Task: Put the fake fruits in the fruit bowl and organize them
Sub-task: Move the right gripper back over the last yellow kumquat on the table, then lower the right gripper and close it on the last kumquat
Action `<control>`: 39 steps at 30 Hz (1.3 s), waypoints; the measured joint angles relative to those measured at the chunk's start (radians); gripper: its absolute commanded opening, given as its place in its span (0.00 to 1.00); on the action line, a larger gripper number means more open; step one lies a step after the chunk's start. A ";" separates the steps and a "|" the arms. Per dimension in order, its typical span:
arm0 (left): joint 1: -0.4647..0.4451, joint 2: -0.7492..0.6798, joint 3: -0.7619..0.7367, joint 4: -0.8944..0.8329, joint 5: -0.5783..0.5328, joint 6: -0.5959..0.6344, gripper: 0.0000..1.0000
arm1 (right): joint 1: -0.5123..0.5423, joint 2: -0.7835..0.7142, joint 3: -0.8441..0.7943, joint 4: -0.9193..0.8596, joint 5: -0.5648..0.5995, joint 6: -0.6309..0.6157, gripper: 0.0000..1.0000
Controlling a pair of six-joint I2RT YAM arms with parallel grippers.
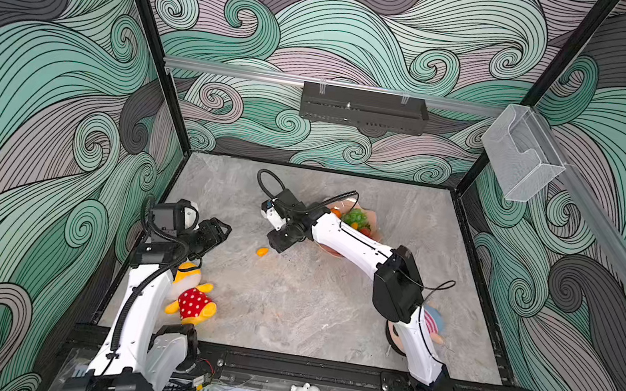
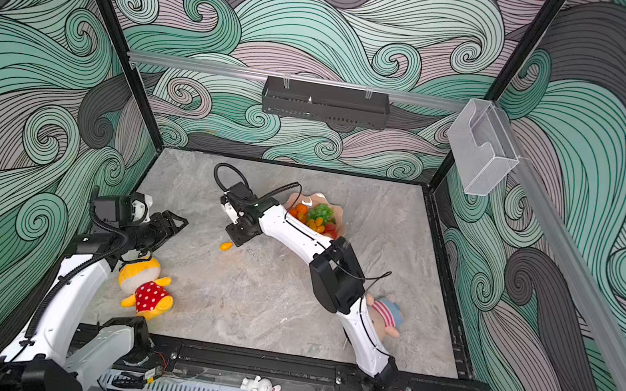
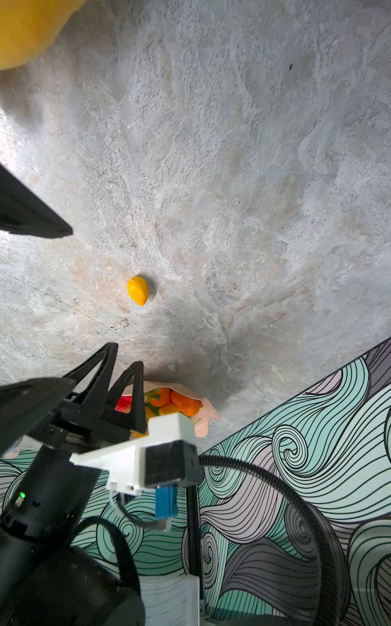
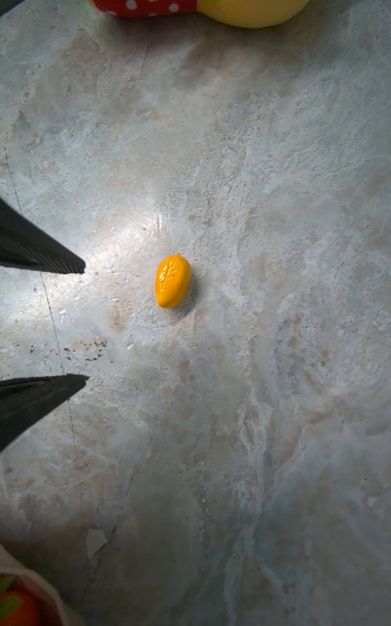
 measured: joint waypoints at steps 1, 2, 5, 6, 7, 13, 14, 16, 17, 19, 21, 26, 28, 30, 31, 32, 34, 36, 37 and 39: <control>0.005 -0.004 -0.005 0.000 0.003 -0.003 0.67 | 0.003 0.016 0.017 -0.006 -0.006 -0.004 0.49; 0.008 -0.006 -0.008 0.000 0.004 -0.004 0.67 | 0.005 0.027 0.031 -0.013 -0.010 -0.006 0.49; 0.018 -0.006 -0.011 0.000 0.008 -0.007 0.67 | 0.010 0.069 0.090 -0.043 -0.022 -0.008 0.49; 0.018 -0.007 -0.013 0.000 0.010 -0.008 0.67 | 0.011 0.083 0.111 -0.050 -0.026 -0.008 0.50; 0.019 -0.007 -0.013 0.000 0.011 -0.009 0.68 | 0.014 0.095 0.128 -0.055 -0.026 -0.006 0.50; 0.028 -0.013 -0.013 0.001 0.018 -0.016 0.67 | 0.021 0.141 0.208 -0.077 -0.029 0.004 0.51; 0.031 -0.014 -0.013 0.001 0.019 -0.018 0.67 | 0.022 0.152 0.225 -0.081 -0.032 0.006 0.51; 0.031 -0.018 -0.013 0.001 0.020 -0.020 0.67 | 0.026 0.186 0.272 -0.095 -0.041 0.008 0.51; 0.031 -0.020 -0.013 0.001 0.021 -0.020 0.67 | 0.026 0.202 0.293 -0.102 -0.047 0.009 0.51; 0.032 -0.025 -0.016 0.001 0.021 -0.021 0.67 | 0.027 0.246 0.350 -0.116 -0.058 0.011 0.51; 0.032 -0.029 -0.022 0.000 0.021 -0.022 0.67 | 0.028 0.282 0.396 -0.131 -0.064 0.012 0.51; 0.032 -0.031 -0.025 0.000 0.022 -0.022 0.67 | 0.028 0.343 0.472 -0.170 -0.086 0.015 0.52; 0.032 -0.031 -0.025 0.000 0.022 -0.022 0.67 | 0.028 0.359 0.498 -0.182 -0.095 0.016 0.52; 0.032 -0.031 -0.025 0.000 0.022 -0.022 0.67 | 0.028 0.367 0.509 -0.188 -0.105 0.016 0.52; 0.032 -0.031 -0.025 0.000 0.022 -0.022 0.67 | 0.028 0.368 0.509 -0.192 -0.108 0.018 0.52; 0.032 -0.031 -0.026 0.000 0.022 -0.022 0.67 | 0.028 0.369 0.509 -0.196 -0.111 0.018 0.52; 0.032 -0.031 -0.026 0.000 0.023 -0.022 0.68 | 0.028 0.372 0.509 -0.201 -0.119 0.019 0.53; 0.032 -0.031 -0.027 0.001 0.023 -0.022 0.67 | 0.028 0.378 0.510 -0.208 -0.129 0.019 0.53; 0.032 -0.031 -0.027 0.000 0.023 -0.022 0.67 | 0.028 0.379 0.510 -0.212 -0.132 0.019 0.53; 0.032 -0.031 -0.029 0.001 0.024 -0.022 0.67 | 0.028 0.381 0.510 -0.219 -0.139 0.019 0.53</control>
